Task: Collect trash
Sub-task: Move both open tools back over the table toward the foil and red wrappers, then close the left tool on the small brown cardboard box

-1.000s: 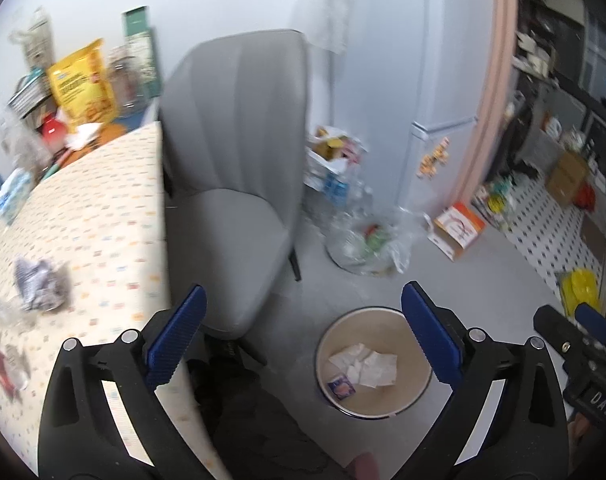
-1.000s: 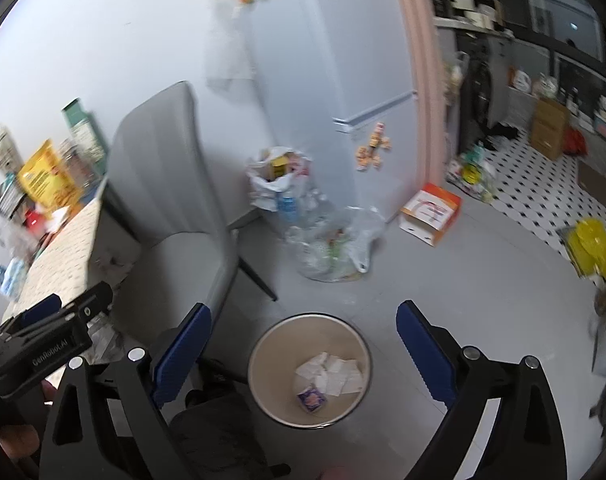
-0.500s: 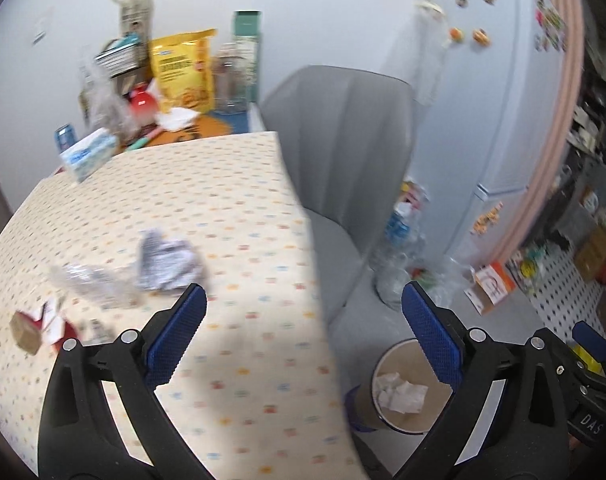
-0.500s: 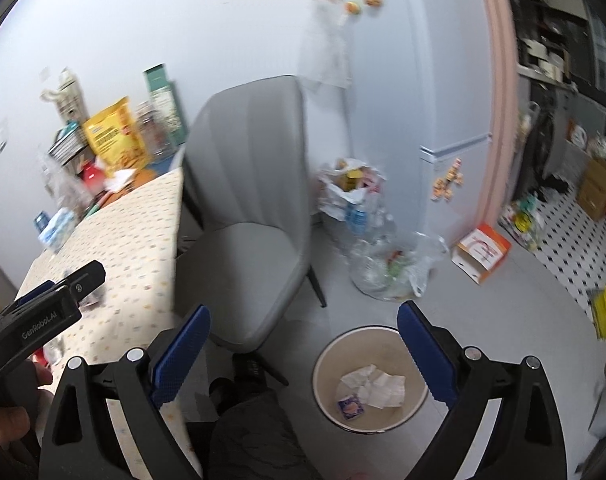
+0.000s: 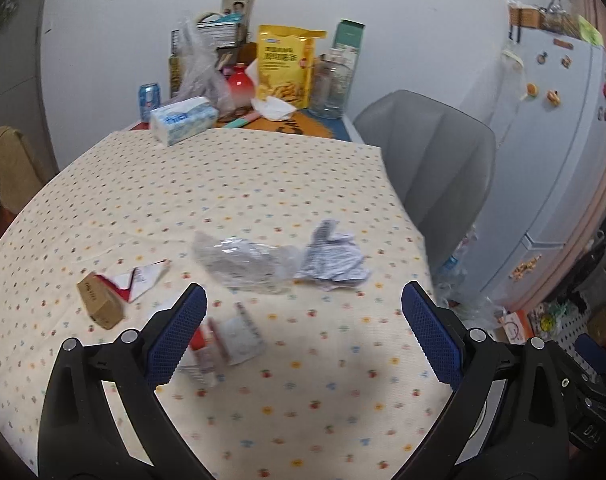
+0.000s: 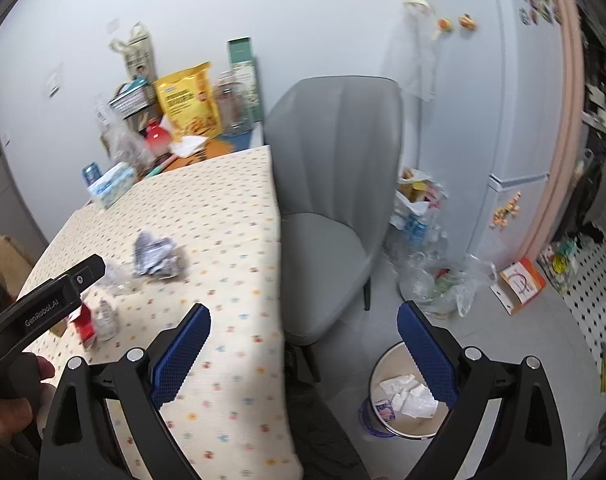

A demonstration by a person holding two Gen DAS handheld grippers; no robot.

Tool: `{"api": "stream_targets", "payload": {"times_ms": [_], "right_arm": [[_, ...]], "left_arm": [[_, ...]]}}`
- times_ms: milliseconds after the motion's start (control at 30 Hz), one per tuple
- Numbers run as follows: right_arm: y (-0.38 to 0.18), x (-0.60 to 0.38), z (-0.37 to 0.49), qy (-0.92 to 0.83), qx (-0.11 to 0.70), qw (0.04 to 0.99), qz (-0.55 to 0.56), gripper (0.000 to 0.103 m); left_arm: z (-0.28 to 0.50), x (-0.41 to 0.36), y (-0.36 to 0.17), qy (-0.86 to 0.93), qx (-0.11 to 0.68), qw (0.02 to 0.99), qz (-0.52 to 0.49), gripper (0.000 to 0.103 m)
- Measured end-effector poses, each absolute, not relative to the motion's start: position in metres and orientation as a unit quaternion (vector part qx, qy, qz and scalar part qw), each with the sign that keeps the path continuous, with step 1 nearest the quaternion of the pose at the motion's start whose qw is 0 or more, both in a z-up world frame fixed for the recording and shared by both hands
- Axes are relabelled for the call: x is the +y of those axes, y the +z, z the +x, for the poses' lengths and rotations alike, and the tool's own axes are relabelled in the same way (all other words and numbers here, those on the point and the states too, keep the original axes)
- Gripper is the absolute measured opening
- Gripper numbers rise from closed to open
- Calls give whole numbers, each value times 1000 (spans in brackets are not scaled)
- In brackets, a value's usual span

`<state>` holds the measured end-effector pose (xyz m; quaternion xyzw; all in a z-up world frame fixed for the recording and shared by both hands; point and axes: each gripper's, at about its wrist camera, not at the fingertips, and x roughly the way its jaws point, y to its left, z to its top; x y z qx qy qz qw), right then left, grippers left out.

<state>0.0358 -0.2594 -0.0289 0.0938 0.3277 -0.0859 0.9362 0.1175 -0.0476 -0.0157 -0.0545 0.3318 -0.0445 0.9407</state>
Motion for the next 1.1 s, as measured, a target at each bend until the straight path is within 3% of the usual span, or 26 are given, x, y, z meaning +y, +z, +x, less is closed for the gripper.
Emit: {"api": "stream_targets", "payload": {"times_ms": [867,1100], "right_arm": [[-39,-119,70,14,354,935,4,91],[-53,-99,82,40,377,925,-12,83]], "left_arm": [[104,100,-57,64,353,923,-138,97],[120,116,-78,81,379,910,-147,97]]}}
